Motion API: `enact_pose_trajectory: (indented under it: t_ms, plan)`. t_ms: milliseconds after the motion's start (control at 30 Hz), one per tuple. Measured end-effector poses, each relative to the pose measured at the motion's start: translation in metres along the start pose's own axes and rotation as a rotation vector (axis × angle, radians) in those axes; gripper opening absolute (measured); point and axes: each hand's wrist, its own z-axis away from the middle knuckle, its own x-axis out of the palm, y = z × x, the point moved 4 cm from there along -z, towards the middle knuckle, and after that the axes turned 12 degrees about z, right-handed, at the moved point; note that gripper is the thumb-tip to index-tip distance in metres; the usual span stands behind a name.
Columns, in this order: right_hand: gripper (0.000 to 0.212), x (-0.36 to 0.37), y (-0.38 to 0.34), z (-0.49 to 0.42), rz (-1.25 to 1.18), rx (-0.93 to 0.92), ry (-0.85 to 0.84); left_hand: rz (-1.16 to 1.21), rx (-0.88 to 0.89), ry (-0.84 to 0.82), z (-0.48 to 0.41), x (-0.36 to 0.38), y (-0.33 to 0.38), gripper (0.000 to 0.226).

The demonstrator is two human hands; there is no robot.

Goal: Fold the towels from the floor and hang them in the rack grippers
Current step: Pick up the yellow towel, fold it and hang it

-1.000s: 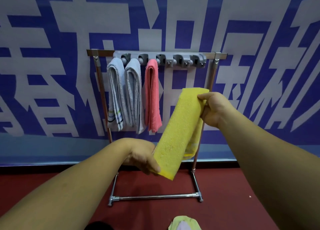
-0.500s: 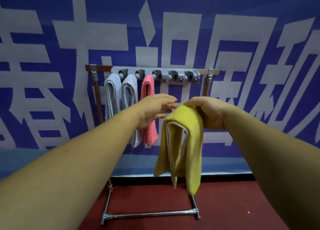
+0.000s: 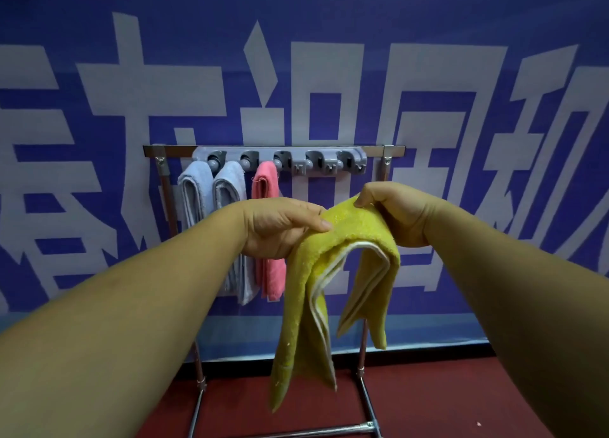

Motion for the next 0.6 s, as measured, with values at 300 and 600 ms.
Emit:
enact_pose_trajectory:
  t_ms: [300, 600]
  plan:
    - [0.046, -0.004, -0.006, -0.025, -0.031, -0.163, -0.103, 0.057, 0.19, 0.096, -0.036, -0.02, 0.024, 0.023]
    - [0.009, -0.021, -0.016, -0.068, -0.036, -0.173, 0.035, -0.144, 0.017, 0.241, -0.05, -0.063, 0.023, 0.013]
